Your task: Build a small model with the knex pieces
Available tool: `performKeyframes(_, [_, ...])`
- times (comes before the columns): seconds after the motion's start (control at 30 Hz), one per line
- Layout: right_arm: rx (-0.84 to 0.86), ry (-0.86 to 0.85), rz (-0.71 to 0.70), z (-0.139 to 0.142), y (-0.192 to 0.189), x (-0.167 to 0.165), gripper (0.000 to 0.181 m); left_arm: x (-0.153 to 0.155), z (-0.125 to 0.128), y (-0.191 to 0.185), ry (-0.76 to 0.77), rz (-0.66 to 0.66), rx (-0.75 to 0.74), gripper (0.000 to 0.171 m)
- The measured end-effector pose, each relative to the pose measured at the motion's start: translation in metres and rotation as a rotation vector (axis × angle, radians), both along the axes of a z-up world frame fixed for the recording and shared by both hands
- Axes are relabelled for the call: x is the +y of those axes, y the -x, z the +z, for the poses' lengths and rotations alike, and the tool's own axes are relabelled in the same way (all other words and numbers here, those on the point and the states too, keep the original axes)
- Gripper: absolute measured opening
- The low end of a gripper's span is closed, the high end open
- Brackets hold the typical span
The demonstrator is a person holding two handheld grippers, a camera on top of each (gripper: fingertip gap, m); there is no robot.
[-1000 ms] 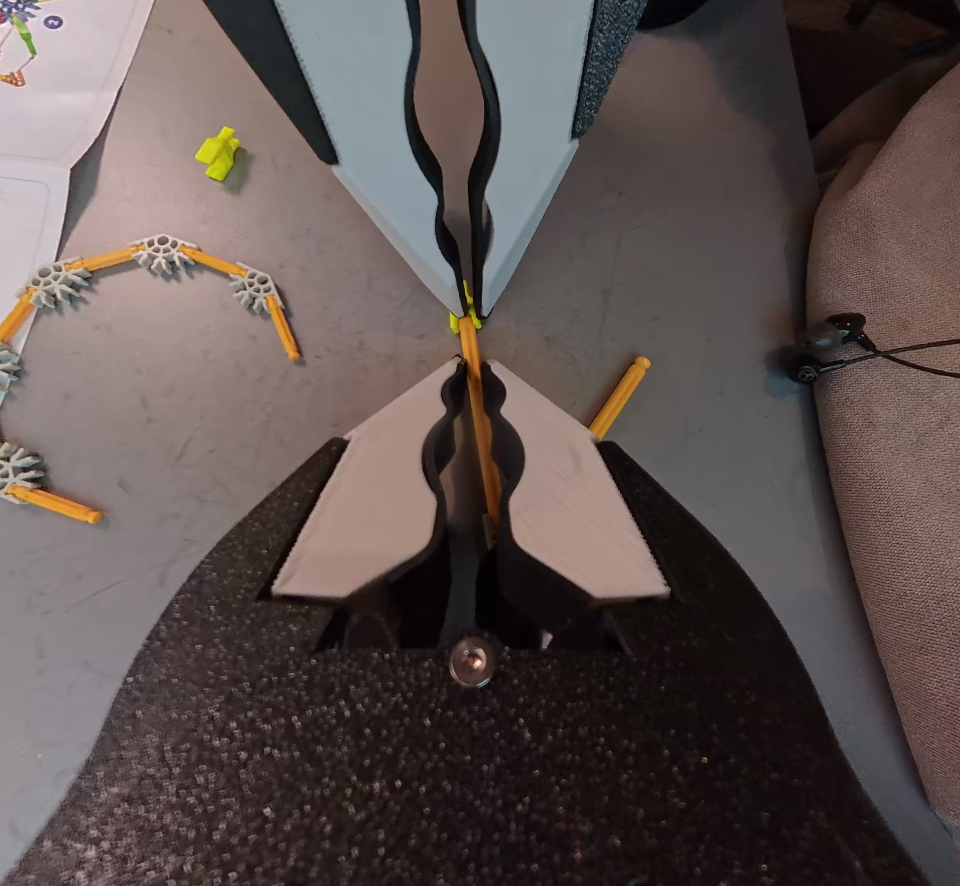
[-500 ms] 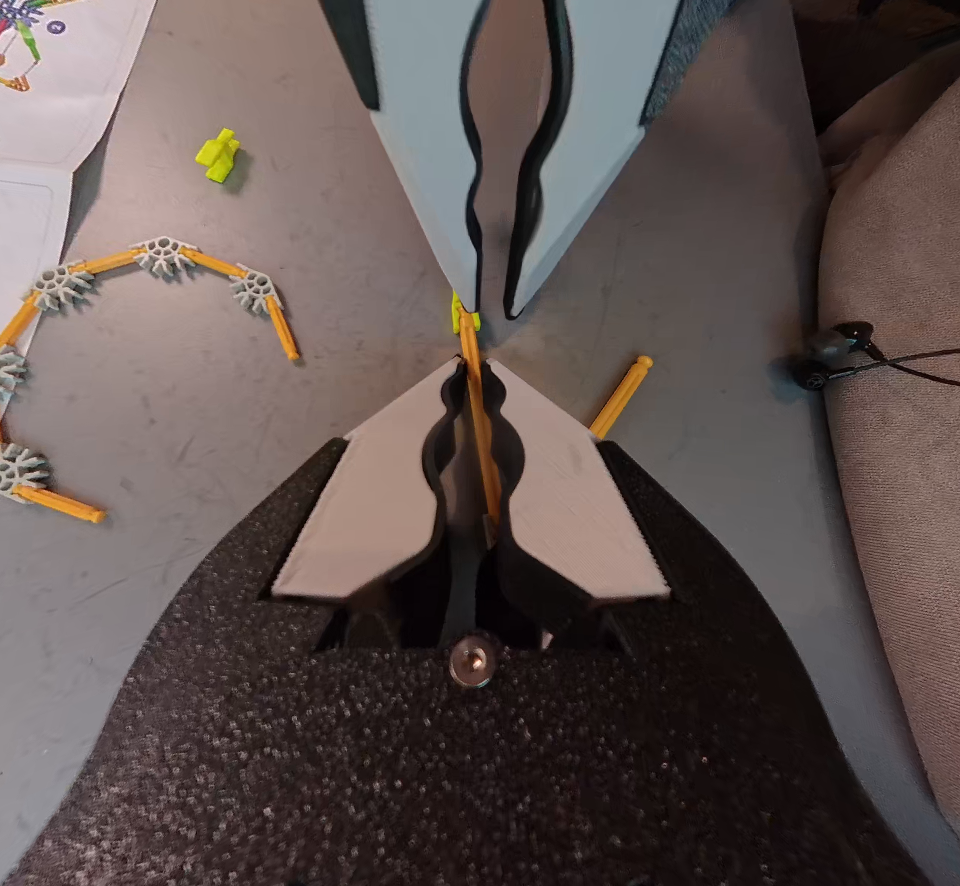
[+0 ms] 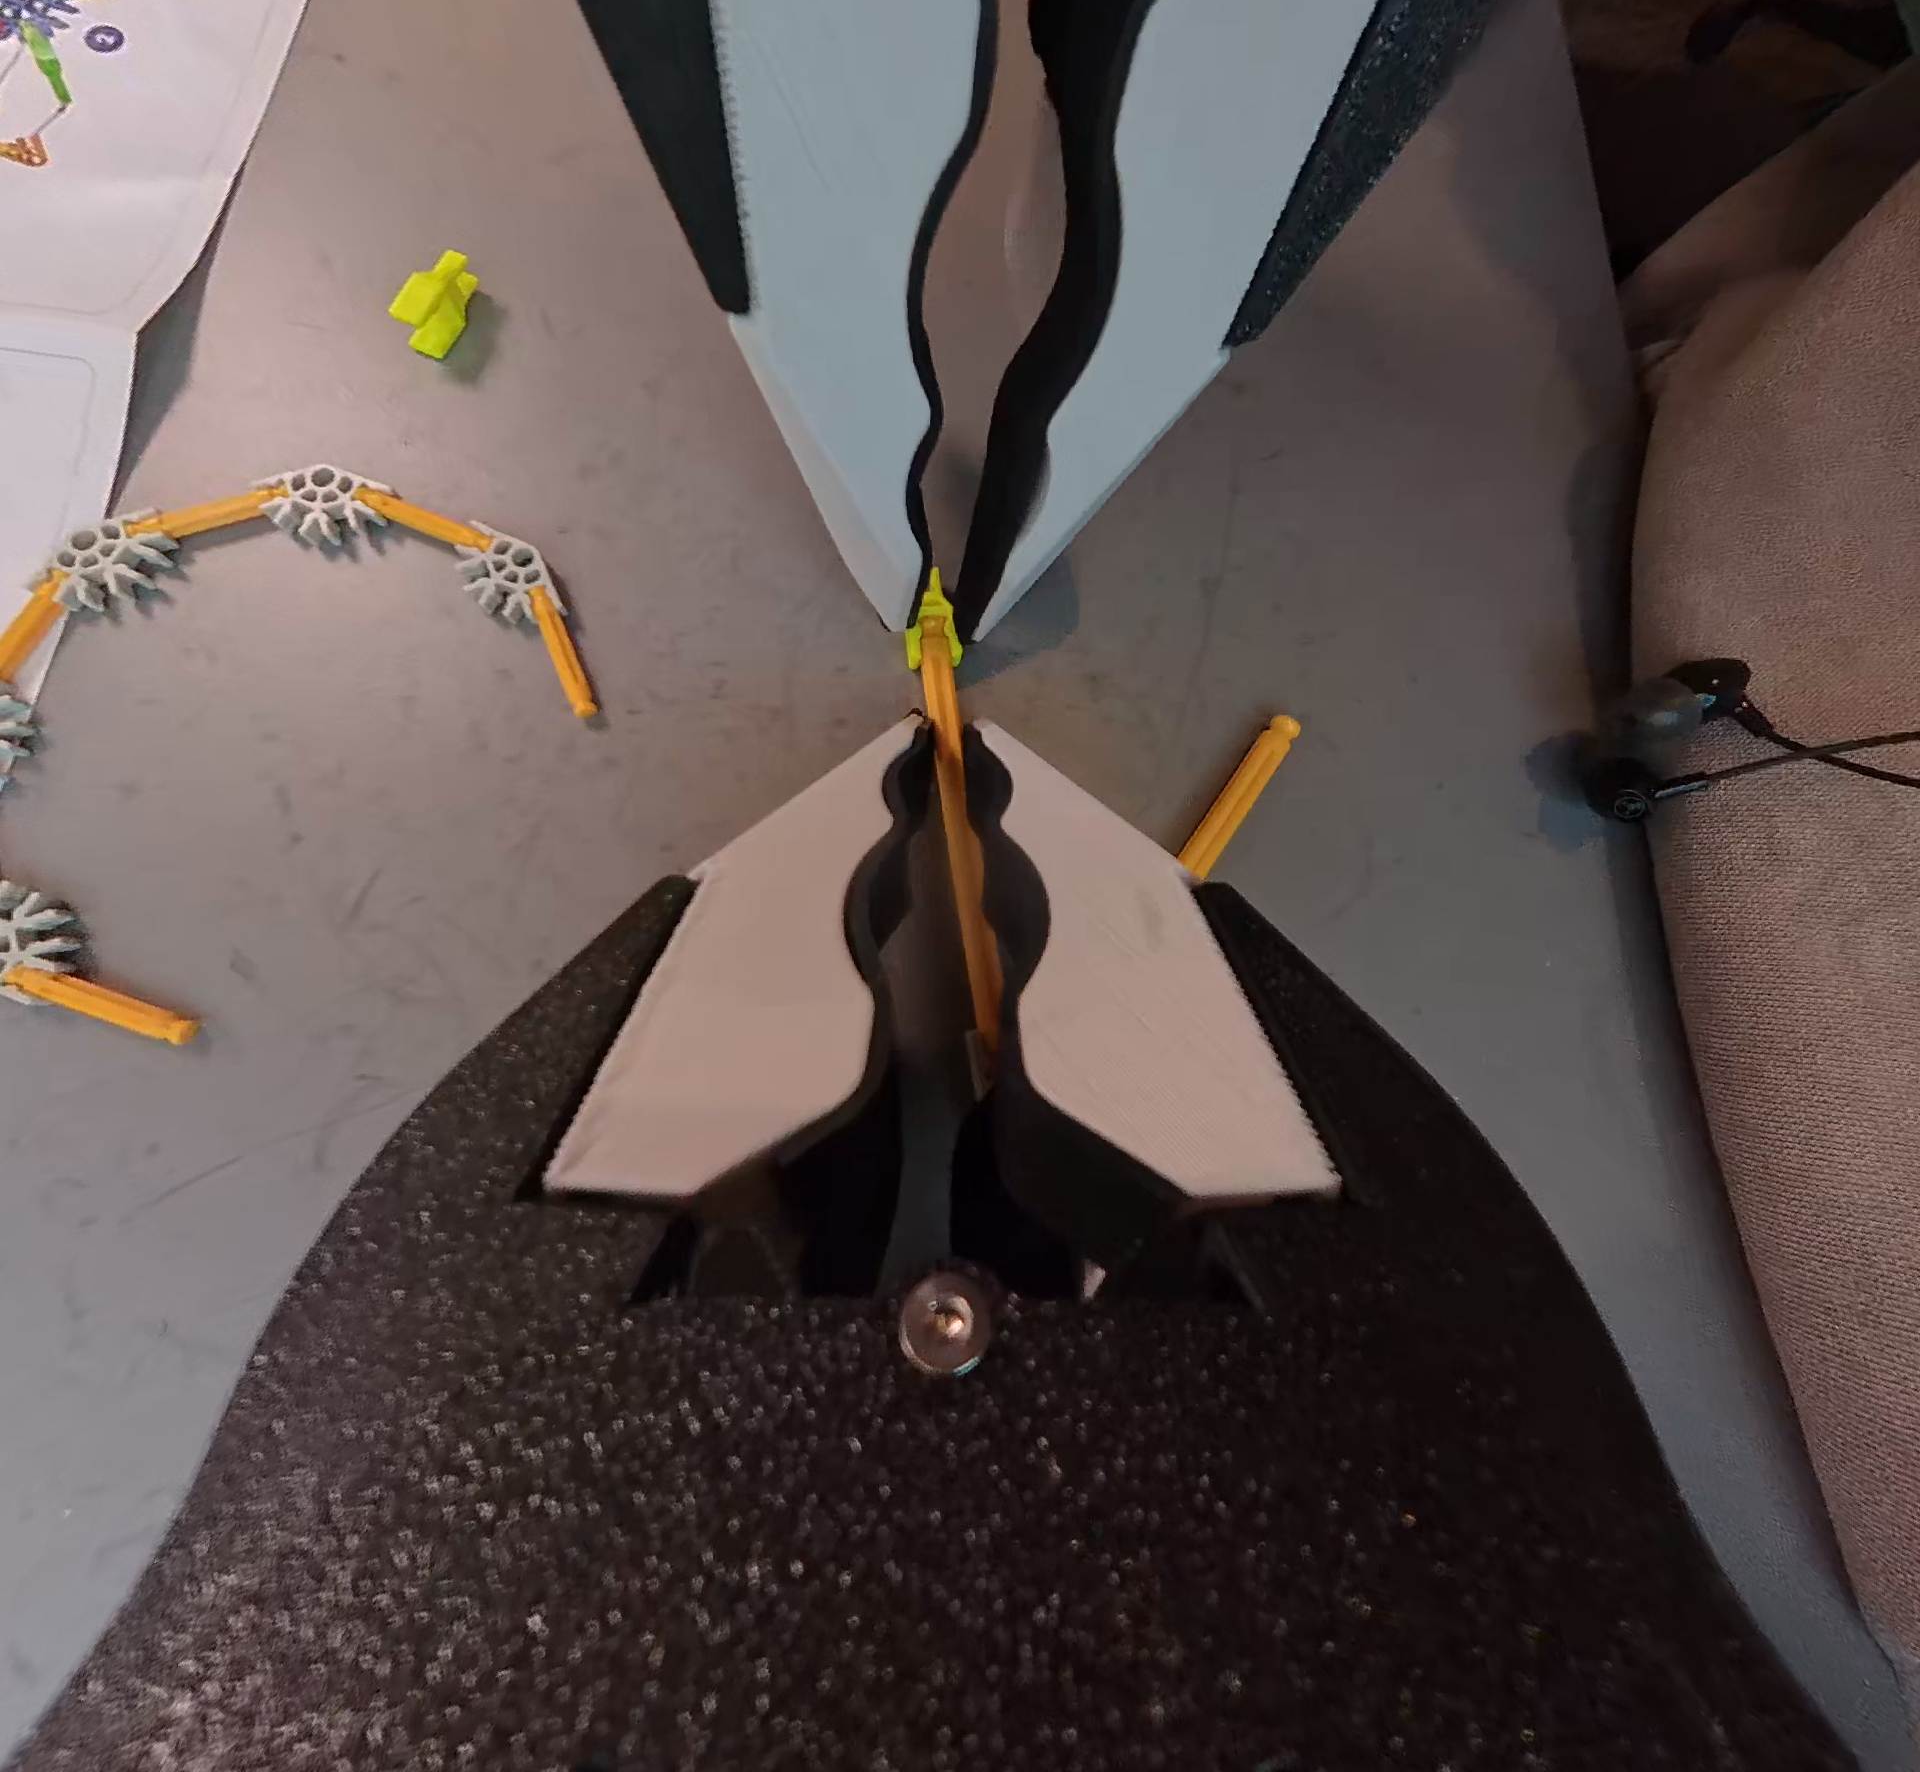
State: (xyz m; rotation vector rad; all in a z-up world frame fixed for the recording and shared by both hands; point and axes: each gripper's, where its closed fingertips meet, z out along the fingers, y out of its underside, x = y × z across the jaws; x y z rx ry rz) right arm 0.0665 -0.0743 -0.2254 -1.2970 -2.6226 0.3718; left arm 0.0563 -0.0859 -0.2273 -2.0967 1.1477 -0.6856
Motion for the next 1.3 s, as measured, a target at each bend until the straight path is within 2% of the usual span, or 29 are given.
performKeyframes(0.1, [-0.004,-0.04,-0.003,-0.004,0.0,0.0,0.009,0.0,0.0,0.0,-0.001,0.0,0.001,0.005])
performKeyframes(0.33, [0.08,0.118,-0.128,-0.003,0.001,0.002,0.009,0.001,0.0,0.0,-0.007,0.007,0.002,0.005])
performKeyframes(0.43, [0.135,0.184,-0.178,0.008,0.0,0.011,0.02,0.001,0.0,0.0,-0.007,0.013,0.006,0.005])
performKeyframes(0.57, [0.206,0.124,-0.285,0.025,-0.01,0.052,0.022,0.002,0.0,0.001,-0.003,0.029,0.004,0.005])
performKeyframes(0.7, [0.228,0.039,-0.388,0.022,-0.02,0.095,0.021,0.014,0.0,0.007,-0.026,0.115,0.024,0.006])
performKeyframes(0.9, [0.279,0.061,-0.445,0.013,-0.004,0.121,0.021,0.034,0.006,0.029,0.039,0.276,-0.068,0.007])
performKeyframes(0.93, [0.267,0.063,-0.442,0.009,-0.002,0.122,0.02,0.034,0.011,0.03,0.045,0.275,-0.105,0.009])
performKeyframes(1.0, [0.236,0.072,-0.404,0.002,-0.003,0.119,0.005,0.034,0.023,0.03,0.029,0.263,-0.169,0.012])
performKeyframes(1.1, [0.281,0.051,-0.259,0.007,-0.003,0.097,0.005,0.035,0.031,0.036,-0.039,0.253,-0.155,0.013])
performKeyframes(1.2, [0.376,-0.047,-0.101,0.015,-0.005,0.068,0.005,0.033,0.031,0.035,-0.049,0.229,-0.145,0.013])
performKeyframes(1.3, [0.484,-0.2,0.017,0.022,-0.004,0.039,0.005,0.022,0.034,0.019,0.017,0.167,-0.209,0.013])
